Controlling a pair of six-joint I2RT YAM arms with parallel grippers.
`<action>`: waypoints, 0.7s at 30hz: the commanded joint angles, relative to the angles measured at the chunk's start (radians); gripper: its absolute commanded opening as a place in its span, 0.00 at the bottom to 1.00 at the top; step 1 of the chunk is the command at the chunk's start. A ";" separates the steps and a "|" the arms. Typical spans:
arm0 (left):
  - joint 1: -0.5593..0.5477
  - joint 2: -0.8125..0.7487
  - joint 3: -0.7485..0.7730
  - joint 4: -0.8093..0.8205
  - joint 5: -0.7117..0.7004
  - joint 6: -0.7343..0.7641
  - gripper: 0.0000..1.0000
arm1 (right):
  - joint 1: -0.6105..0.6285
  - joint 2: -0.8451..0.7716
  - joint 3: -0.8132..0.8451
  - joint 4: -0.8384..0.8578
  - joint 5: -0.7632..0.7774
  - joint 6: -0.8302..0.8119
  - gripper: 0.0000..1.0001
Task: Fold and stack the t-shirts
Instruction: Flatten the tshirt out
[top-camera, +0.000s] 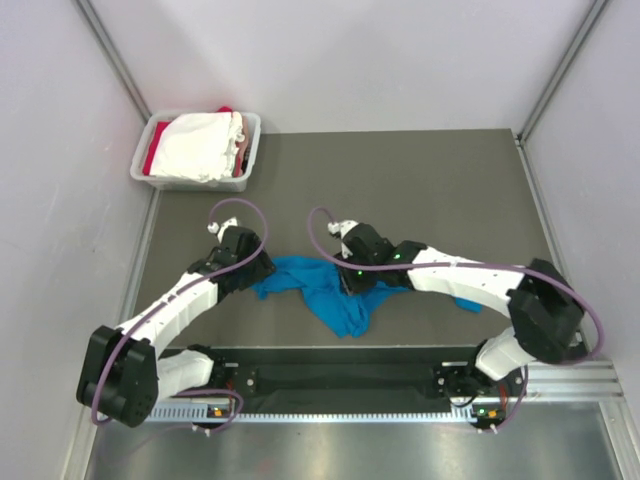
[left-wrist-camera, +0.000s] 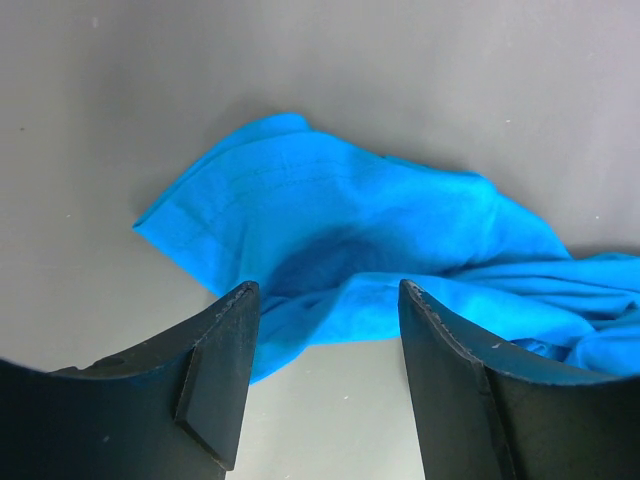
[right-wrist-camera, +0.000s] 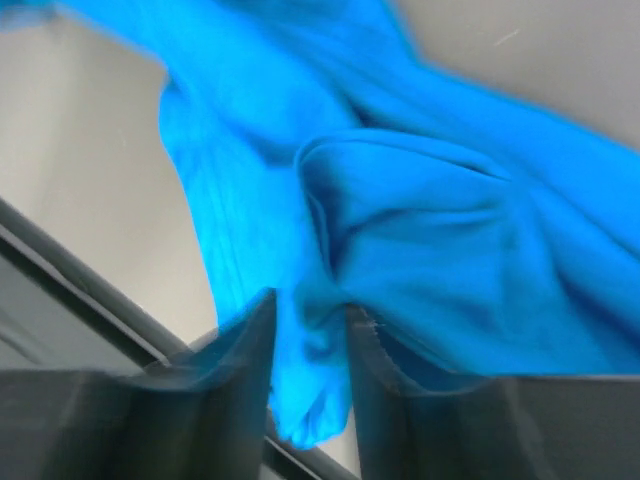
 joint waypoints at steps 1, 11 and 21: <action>0.002 -0.023 0.023 -0.012 -0.028 0.008 0.63 | 0.042 0.043 0.054 -0.066 -0.012 -0.063 0.44; 0.003 -0.027 0.008 0.010 -0.015 0.006 0.62 | -0.035 -0.138 0.073 -0.131 0.002 -0.076 0.63; 0.002 -0.041 -0.006 0.019 -0.009 0.008 0.62 | -0.057 -0.078 0.053 -0.042 -0.030 -0.140 0.57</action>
